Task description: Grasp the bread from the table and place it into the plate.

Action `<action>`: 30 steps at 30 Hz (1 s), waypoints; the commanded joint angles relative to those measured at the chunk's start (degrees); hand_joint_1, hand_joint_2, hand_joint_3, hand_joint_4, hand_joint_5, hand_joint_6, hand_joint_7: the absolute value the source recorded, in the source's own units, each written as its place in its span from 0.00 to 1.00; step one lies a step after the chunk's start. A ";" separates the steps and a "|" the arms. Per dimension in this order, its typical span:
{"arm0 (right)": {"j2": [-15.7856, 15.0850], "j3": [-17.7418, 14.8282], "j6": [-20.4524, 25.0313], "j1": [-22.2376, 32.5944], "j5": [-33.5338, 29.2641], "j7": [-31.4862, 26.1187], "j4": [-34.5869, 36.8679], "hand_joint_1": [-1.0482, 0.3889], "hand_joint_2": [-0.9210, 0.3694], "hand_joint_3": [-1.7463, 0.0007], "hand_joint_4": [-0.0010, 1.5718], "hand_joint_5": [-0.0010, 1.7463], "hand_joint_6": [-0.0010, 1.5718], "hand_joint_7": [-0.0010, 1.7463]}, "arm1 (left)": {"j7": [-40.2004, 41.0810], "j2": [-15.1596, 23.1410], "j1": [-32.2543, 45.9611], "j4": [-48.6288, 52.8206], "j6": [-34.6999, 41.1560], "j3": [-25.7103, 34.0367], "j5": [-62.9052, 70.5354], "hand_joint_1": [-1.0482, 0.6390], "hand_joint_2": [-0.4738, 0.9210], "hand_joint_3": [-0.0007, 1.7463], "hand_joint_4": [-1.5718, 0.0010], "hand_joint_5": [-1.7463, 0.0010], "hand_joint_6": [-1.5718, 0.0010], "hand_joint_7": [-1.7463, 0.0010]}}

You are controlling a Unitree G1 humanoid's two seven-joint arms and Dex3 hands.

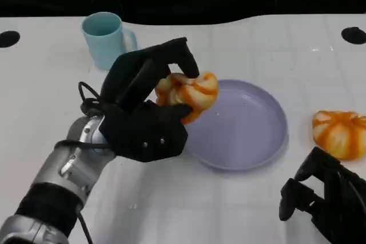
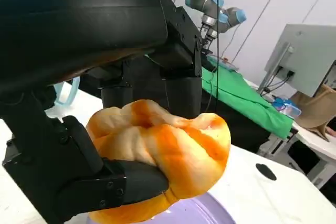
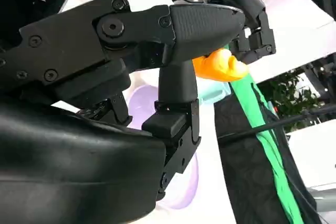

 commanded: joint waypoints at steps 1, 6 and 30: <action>-0.68 -0.71 -0.02 0.48 0.31 -0.15 -0.33 0.31 0.00 0.78 0.48 1.00 0.37 0.92 | -0.54 -0.25 -1.09 -0.35 -0.32 -0.55 -0.21 0.57 0.55 0.86 0.42 0.00 0.53 0.00; -0.85 -0.98 0.37 0.58 0.69 -0.08 -0.47 0.32 0.00 0.78 0.47 1.00 0.37 0.91 | -0.91 -1.73 -2.88 2.58 -0.40 -2.35 0.55 0.55 0.56 0.86 0.39 0.00 0.53 0.00; -1.10 -1.11 0.16 1.16 0.99 0.72 -0.77 0.32 0.00 0.77 0.47 1.00 0.38 0.91 | 1.95 -9.07 -16.78 26.64 -1.26 -7.98 4.61 0.50 0.72 0.71 0.47 0.00 0.56 0.09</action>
